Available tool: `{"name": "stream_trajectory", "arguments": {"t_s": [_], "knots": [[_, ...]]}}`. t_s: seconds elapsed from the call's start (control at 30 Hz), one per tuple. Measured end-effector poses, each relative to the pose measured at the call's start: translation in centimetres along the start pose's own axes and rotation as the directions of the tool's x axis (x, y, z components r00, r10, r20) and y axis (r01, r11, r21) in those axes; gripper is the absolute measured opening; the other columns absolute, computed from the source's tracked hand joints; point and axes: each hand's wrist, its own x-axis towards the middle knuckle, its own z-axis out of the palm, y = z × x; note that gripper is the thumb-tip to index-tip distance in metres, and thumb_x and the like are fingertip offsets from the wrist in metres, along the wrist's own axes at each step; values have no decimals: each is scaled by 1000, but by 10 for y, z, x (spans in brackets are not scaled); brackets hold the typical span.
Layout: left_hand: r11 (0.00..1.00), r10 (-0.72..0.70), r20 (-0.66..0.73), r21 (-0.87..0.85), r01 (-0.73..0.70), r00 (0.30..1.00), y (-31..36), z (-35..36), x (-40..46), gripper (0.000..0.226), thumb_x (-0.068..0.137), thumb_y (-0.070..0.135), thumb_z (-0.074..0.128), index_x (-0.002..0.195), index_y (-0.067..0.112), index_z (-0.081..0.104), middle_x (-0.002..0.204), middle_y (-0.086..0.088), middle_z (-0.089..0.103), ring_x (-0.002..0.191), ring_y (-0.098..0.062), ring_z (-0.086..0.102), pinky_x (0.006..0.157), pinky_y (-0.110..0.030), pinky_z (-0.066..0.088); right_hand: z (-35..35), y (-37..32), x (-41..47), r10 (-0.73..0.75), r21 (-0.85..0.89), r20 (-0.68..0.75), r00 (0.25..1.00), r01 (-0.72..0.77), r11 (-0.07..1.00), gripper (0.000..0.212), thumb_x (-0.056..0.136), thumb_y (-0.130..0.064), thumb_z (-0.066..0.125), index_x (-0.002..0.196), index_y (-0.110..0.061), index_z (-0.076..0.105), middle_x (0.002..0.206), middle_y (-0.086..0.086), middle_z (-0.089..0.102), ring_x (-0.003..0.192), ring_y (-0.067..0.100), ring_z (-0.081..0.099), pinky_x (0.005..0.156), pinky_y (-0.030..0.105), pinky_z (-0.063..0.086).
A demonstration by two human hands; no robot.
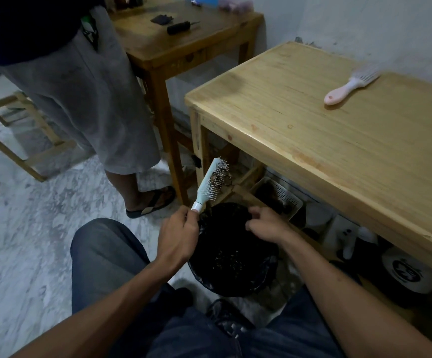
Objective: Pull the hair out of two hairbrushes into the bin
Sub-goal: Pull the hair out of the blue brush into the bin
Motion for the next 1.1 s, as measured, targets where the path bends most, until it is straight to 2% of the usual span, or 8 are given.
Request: {"name": "stream_trajectory", "arguments": {"t_s": [0.2,0.27,0.43,0.57,0.8,0.9,1.03,1.1], "knots": [[998,36,14,60,-37,999,-2,1,-3,31,101,30,45,82,11,61,58,2,53,53,-17,48,51,-33,32,-17,-23,-4,-166,327,-229,959,237,915,48,83,-50,68,126,-31,62,112,-5,66,105,19,62,78,31,44],[994,60,24,87,-62,998,-1,1,-3,31,101,30,44,81,12,59,59,1,53,55,-17,49,51,-33,33,-17,-27,-5,-249,371,-238,939,325,870,43,86,-45,75,126,-29,66,112,-10,69,102,7,64,78,24,47],[999,40,30,24,-40,999,0,2,-4,34,99,33,43,78,11,58,60,-1,55,55,-19,50,53,-38,37,-2,-26,7,-292,250,-324,900,379,891,8,91,-28,76,97,-23,79,85,0,78,72,7,68,72,25,53],[995,-34,-13,-91,32,999,2,-4,1,40,94,36,41,85,4,63,68,-10,63,60,-21,53,56,-40,41,4,-10,6,-236,124,-295,926,282,951,9,92,-28,74,97,-22,79,74,-7,73,62,0,65,68,23,48],[991,-37,-6,-125,36,999,1,-4,1,46,86,43,38,84,4,64,65,-7,61,60,-21,53,56,-40,41,5,4,-5,-156,-61,-172,973,148,987,16,96,-19,70,108,-17,79,96,-1,73,104,18,67,87,27,48],[998,1,14,-60,0,1000,-2,-2,-1,44,89,43,39,83,7,63,61,-3,58,56,-19,50,55,-38,39,-1,-6,-10,-177,-83,-112,978,169,982,42,95,-19,62,137,-21,64,109,-2,69,95,11,63,83,22,45],[998,65,31,13,-65,997,-7,1,-4,34,99,34,44,81,10,60,58,0,55,53,-17,48,52,-38,37,-11,-21,-4,-180,249,-147,973,212,945,61,91,-39,66,149,-28,50,128,-7,64,106,12,64,90,32,51],[994,97,45,44,-99,994,-5,1,-5,33,101,31,45,79,11,59,59,-1,55,54,-17,49,52,-39,37,-13,-24,2,-202,416,-92,975,222,882,57,91,-48,67,143,-26,58,130,-1,69,103,14,71,81,31,59]]}}
